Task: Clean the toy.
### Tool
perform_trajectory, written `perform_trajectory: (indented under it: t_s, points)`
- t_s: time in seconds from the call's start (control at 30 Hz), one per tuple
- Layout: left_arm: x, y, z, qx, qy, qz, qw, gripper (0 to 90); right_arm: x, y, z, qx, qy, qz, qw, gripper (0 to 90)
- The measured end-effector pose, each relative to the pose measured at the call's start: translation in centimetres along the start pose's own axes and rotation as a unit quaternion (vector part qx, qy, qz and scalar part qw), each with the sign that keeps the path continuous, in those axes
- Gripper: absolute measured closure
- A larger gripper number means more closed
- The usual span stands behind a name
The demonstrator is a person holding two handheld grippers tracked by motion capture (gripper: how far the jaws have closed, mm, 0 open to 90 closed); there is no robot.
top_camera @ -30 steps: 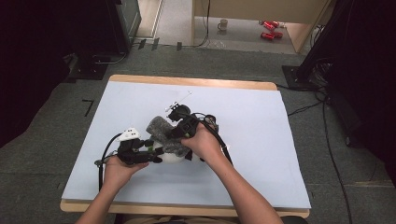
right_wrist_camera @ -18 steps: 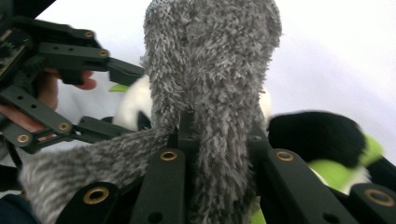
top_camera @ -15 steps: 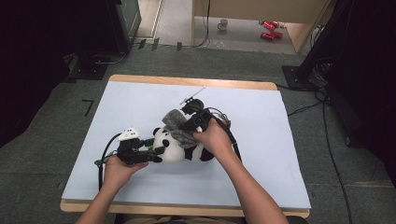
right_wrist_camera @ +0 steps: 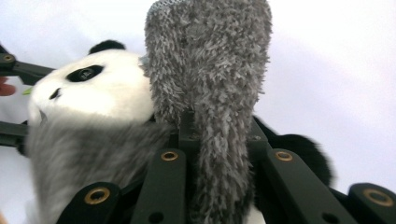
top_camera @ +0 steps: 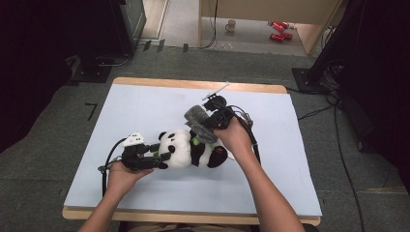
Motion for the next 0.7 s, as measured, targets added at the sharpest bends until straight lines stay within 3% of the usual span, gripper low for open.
perform_trajectory:
  t_s: [0.13,0.3,0.43,0.57,0.63,0.7]
  points:
    - [0.0,0.1,0.0,0.0,0.004,-0.002,1.0,42.9,0.5,0.7,-1.2,-0.019,0.0,-0.006,0.9998,77.0]
    - [0.2,0.2,0.1,-0.002,0.003,-0.006,1.0,43.1,2.9,1.8,-2.6,-0.052,0.043,-0.01,0.9977,76.9]
    - [0.2,0.4,0.1,-0.001,0.003,-0.004,1.0,43.1,5.7,2.5,-3.0,-0.068,0.08,-0.025,0.9942,76.7]
    - [0.3,0.5,0.0,-0.001,0.004,-0.002,1.0,43.4,7.4,2.4,-2.7,-0.066,0.098,-0.033,0.9924,76.7]
    - [0.4,0.6,0.0,0.0,0.004,0.001,1.0,43.5,9.0,1.6,-1.6,-0.054,0.115,-0.039,0.9912,76.7]
    - [0.4,0.7,0.0,-0.002,0.002,0.002,1.0,43.3,9.4,1.0,-0.8,-0.044,0.115,-0.041,0.9915,76.7]
Point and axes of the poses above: each handheld gripper's, and its own axes: z roughly forward along the jaws, y roughly out of its top, x roughly to its left, the point moved 6 cm from there along z, roughly forward along the jaws, and after that the axes turned 9 degrees about -x, right-handed, at the moved point
